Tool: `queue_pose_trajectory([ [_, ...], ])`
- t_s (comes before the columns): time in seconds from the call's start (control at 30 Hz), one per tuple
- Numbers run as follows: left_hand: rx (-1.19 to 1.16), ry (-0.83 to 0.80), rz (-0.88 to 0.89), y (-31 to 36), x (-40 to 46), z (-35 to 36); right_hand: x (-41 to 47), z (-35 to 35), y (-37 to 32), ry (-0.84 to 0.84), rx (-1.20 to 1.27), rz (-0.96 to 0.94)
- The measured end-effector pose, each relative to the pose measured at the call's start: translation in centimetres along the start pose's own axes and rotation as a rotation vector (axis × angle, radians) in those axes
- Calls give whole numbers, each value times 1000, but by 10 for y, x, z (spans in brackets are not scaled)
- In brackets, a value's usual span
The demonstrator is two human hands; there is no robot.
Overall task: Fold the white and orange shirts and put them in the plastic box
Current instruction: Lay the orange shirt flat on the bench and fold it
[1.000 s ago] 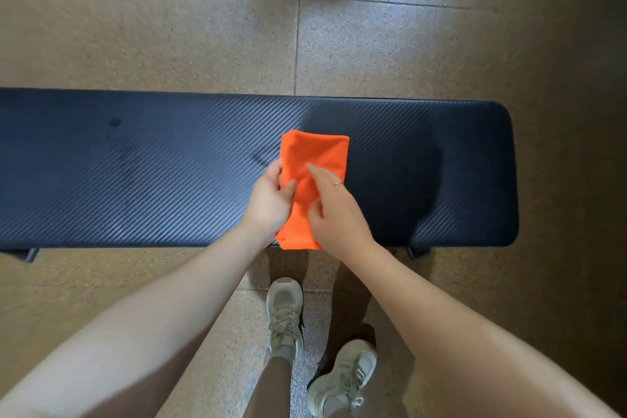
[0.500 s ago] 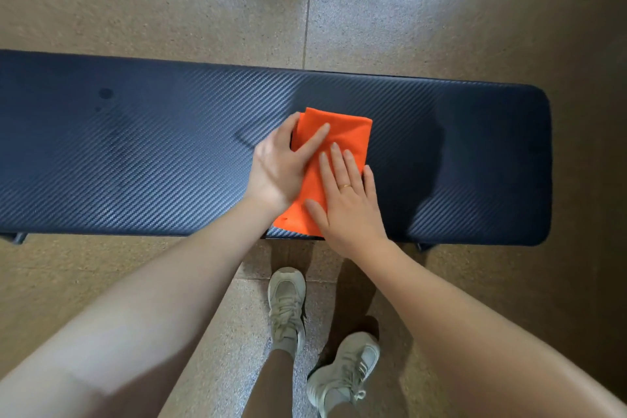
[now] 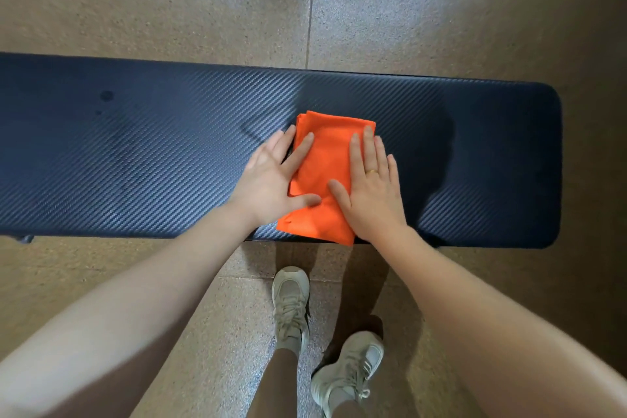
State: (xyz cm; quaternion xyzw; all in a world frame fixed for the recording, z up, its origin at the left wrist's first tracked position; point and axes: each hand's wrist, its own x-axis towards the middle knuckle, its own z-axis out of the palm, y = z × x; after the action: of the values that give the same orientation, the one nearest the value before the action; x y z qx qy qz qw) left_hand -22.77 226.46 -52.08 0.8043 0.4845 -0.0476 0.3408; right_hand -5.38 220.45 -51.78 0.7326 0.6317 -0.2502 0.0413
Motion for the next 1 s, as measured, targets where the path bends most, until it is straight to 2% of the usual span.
queue_pose_trajectory([
  [0.13,-245,120,-139,23,-8,3,-39,12,-6,-47,46,18],
  [0.23,-549,249,-391,43,-11,8,-53,14,-13,-55,106,54],
  [0.4,-868,303,-735,69,-6,7,-50,4,-19,-58,328,142],
  [0.5,-965,278,-815,68,3,-3,-44,-3,-15,-38,440,165],
  [0.67,-1252,57,-769,73,6,-12,-45,-8,-6,-57,637,153],
  [0.77,-1267,101,-626,82,2,-10,-49,-9,-1,-105,754,142],
  [0.9,-1305,135,-370,96,-14,-18,-62,-19,3,-154,1033,149],
  [1.0,-1444,215,-339,111,-27,-30,-79,-36,6,-123,1332,298],
])
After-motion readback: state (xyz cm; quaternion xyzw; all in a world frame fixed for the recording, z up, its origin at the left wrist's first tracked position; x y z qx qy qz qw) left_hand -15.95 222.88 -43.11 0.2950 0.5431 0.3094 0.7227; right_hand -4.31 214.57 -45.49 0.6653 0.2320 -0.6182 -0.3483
